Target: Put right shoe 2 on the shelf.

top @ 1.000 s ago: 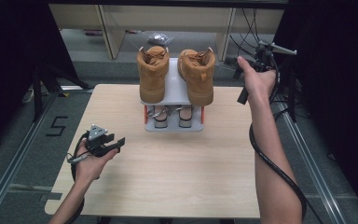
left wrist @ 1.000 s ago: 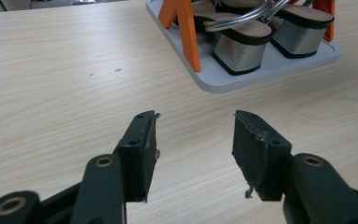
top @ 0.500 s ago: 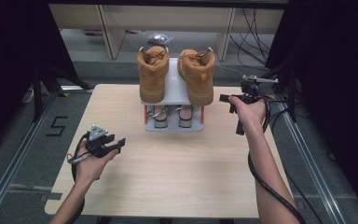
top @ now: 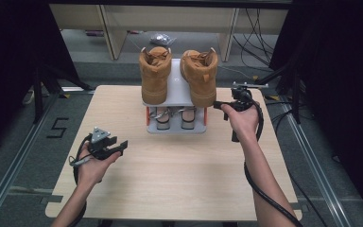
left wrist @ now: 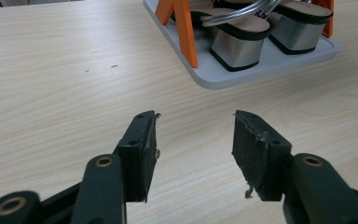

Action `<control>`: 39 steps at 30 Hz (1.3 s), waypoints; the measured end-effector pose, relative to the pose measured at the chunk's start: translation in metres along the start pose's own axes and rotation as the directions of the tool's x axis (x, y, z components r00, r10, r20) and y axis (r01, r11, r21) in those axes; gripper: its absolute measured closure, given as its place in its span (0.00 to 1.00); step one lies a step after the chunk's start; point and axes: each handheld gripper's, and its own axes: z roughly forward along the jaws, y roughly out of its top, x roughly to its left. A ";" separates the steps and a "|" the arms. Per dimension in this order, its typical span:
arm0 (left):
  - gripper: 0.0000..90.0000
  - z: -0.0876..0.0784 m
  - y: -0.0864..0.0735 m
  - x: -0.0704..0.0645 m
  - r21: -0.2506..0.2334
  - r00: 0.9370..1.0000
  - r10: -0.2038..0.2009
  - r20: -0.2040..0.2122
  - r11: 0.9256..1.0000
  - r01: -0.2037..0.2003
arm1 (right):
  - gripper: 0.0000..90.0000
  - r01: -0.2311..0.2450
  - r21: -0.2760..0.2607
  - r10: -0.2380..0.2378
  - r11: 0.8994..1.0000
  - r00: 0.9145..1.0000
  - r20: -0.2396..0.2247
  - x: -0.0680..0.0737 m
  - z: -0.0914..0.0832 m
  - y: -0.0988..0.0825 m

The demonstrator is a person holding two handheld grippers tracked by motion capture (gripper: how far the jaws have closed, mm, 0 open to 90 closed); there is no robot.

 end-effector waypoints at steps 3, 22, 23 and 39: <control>0.54 0.001 0.000 -0.001 0.001 1.000 -0.002 0.003 1.000 0.002 | 1.00 0.016 -0.010 -0.016 1.000 1.000 0.003 -0.001 0.001 0.000; 0.54 0.001 0.000 -0.002 0.001 1.000 -0.003 0.006 1.000 0.003 | 0.87 0.036 -0.069 -0.031 0.997 0.997 0.067 0.014 0.010 0.007; 0.54 0.000 -0.001 -0.001 -0.001 1.000 -0.003 0.004 1.000 0.003 | 0.80 0.067 -0.072 -0.061 0.995 0.995 0.079 0.012 0.010 0.006; 0.54 0.000 -0.002 0.003 0.005 1.000 -0.006 -0.002 1.000 0.006 | 0.20 0.154 -0.122 -0.144 0.981 0.986 0.087 0.035 0.029 -0.003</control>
